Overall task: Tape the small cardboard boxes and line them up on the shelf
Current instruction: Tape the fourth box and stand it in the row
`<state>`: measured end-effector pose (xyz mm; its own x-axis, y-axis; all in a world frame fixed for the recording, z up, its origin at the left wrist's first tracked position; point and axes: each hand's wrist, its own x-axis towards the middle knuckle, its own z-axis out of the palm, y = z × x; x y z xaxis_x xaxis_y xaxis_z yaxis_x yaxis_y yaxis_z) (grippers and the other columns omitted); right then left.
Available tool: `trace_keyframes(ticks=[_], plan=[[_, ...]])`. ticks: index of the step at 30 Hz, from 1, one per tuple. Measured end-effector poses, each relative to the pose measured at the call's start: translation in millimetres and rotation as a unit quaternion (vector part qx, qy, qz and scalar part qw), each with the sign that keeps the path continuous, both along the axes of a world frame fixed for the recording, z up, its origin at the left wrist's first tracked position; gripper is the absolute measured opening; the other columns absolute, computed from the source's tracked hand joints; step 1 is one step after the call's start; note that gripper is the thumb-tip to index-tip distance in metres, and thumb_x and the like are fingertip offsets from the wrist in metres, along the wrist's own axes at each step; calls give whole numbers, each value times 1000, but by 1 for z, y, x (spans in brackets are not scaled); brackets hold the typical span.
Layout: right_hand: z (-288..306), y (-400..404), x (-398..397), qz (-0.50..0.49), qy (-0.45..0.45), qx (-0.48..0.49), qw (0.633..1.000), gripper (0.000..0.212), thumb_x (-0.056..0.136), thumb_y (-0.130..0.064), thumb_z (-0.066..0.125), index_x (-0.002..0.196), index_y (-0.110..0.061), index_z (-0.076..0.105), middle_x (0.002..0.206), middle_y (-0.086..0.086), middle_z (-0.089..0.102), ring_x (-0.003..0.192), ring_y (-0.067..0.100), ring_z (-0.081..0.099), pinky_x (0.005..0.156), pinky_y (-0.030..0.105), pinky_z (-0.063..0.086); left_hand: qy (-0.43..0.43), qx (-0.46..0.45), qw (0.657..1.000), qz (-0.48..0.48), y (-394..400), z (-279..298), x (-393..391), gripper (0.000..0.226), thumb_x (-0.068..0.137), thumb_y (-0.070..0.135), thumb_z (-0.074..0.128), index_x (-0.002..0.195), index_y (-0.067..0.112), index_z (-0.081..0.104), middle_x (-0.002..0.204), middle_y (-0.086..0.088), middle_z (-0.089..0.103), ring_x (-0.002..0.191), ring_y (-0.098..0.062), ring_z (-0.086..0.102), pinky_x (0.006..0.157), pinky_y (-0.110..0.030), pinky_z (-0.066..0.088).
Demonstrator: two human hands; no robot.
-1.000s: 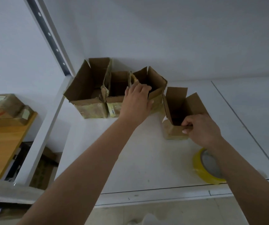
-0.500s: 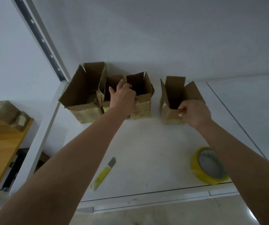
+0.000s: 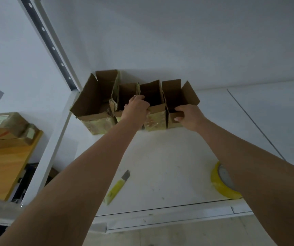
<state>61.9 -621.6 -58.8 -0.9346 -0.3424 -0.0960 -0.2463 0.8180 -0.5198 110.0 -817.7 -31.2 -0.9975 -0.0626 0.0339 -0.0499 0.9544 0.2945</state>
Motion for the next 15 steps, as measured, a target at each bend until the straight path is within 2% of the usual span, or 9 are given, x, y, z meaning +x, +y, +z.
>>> trace_keyframes(ticks=[4, 6, 9, 12, 15], plan=[[3, 1, 10, 20, 7, -4, 1000, 56, 95, -17, 61, 147, -12, 40, 147, 13, 46, 135, 30, 43, 112, 37, 33, 10, 0, 1000, -19, -3, -1, 0, 32, 99, 14, 53, 131, 14, 60, 158, -10, 27, 149, -32, 12, 118, -51, 23], [5, 9, 16, 24, 44, 20, 999, 54, 96, -19, 59, 147, -13, 40, 143, 15, 49, 132, 32, 45, 109, 39, 36, 27, -10, 999, -30, -4, 1, 4, 34, 100, 16, 53, 133, 17, 56, 159, -10, 25, 150, -31, 7, 120, -52, 18], [10, 23, 26, 27, 124, 64, 990, 50, 97, -22, 57, 144, -13, 44, 139, 14, 53, 129, 31, 45, 105, 39, 37, 74, -31, 995, -53, 0, 4, 13, 38, 99, 21, 53, 137, 19, 52, 157, -10, 27, 150, -29, 9, 119, -52, 17], [15, 40, 41, 39, 186, 118, 975, 46, 97, -22, 53, 141, -10, 46, 136, 14, 55, 126, 33, 43, 106, 39, 34, 134, -51, 983, -114, 17, 8, 21, 36, 99, 24, 50, 134, 17, 54, 153, -10, 33, 148, -29, 14, 118, -48, 22], [20, 66, 57, 21, 217, 165, 962, 45, 95, -22, 54, 138, -8, 50, 131, 14, 58, 124, 33, 45, 107, 38, 34, 149, -49, 971, -178, 45, 10, 24, 35, 99, 25, 51, 132, 16, 56, 151, -10, 36, 149, -28, 13, 118, -47, 23]])
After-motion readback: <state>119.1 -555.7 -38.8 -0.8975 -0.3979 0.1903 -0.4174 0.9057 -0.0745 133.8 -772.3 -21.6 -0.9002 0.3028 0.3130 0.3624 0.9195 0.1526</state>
